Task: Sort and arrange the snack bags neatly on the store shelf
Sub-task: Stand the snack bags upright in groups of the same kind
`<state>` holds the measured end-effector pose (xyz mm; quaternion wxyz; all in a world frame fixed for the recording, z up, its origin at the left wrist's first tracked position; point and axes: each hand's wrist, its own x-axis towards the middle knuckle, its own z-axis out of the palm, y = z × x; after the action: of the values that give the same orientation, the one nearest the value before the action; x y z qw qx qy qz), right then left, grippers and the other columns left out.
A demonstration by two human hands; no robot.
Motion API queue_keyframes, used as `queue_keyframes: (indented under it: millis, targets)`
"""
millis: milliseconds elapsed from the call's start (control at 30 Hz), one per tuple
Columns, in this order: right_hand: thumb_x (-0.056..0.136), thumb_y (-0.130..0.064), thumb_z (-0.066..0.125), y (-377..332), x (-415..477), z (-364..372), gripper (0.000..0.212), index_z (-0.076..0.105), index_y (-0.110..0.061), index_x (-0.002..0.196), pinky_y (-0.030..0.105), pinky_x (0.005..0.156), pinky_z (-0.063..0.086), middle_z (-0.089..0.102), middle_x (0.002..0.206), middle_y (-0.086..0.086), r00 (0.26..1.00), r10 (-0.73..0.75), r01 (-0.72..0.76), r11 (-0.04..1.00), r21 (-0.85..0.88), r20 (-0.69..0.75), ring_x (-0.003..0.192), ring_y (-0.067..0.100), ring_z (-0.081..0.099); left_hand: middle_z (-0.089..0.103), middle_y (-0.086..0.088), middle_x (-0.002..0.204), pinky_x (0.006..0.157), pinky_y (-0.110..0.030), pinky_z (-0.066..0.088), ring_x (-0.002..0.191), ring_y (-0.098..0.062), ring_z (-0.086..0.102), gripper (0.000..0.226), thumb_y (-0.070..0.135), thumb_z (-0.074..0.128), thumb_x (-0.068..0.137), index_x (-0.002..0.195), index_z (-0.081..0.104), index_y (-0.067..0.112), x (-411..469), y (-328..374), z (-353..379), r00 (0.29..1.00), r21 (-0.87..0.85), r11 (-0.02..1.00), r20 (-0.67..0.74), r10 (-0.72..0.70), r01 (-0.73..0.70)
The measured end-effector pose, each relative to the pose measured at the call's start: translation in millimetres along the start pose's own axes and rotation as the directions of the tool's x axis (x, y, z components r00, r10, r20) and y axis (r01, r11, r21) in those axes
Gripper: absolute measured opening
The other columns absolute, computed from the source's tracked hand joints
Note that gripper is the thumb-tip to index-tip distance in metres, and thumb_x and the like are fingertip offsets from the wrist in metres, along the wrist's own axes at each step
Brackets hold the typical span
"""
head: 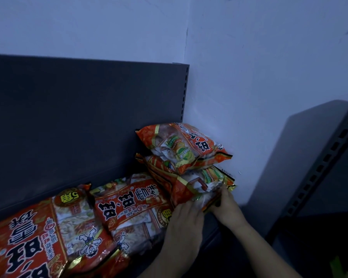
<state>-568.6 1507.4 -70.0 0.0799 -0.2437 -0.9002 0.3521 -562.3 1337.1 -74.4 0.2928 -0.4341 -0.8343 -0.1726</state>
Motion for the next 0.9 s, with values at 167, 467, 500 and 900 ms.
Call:
queue_keyframes:
  millis: [167,467,500,900]
  targets:
    - [0.086,-0.02,0.056,0,-4,-3,0.017,0.056,-0.014,0.102,0.033,0.075,0.052,0.061,0.108,0.009,0.999,-0.015,0.026,0.967,-0.253,0.044,0.094,0.023,0.059,0.065,0.002,0.066,0.073,-0.027,0.044,0.065,-0.015,0.06,0.005,0.022,0.069,0.057,0.061,0.071,0.019,18,1,33,0.978,0.202,0.976,0.206,0.039,-0.082]
    - [0.088,-0.015,0.053,-4,-6,-5,0.034,0.053,-0.022,0.121,0.033,0.087,0.043,0.057,0.117,0.005,0.987,-0.151,0.104,0.833,-0.543,-0.044,0.108,0.024,0.052,0.065,0.006,0.064,0.066,-0.026,0.042,0.059,-0.014,0.06,0.027,0.019,0.088,0.028,0.044,0.065,0.023,37,6,35,0.977,0.101,0.995,0.212,0.003,-0.025]
    - [0.088,-0.015,0.053,-6,-7,-8,0.034,0.052,-0.022,0.122,0.034,0.089,0.041,0.054,0.119,0.004,0.984,-0.166,0.103,0.824,-0.558,-0.064,0.111,0.024,0.049,0.065,0.007,0.064,0.068,-0.025,0.039,0.059,-0.013,0.06,0.027,0.021,0.088,0.029,0.045,0.066,0.024,38,5,31,0.982,0.082,0.997,0.19,0.001,-0.017]
    - [0.067,-0.002,0.074,-53,-36,-76,0.03,0.049,-0.019,0.067,0.036,0.096,0.036,0.053,0.063,-0.007,0.751,-0.456,0.325,0.885,-0.333,-0.477,0.07,0.021,0.053,0.059,0.008,0.103,0.08,-0.014,0.042,0.096,-0.002,0.055,0.004,0.016,0.051,0.09,0.09,0.056,0.017,55,-11,-56,0.906,-0.756,0.616,-0.075,-0.417,0.222]
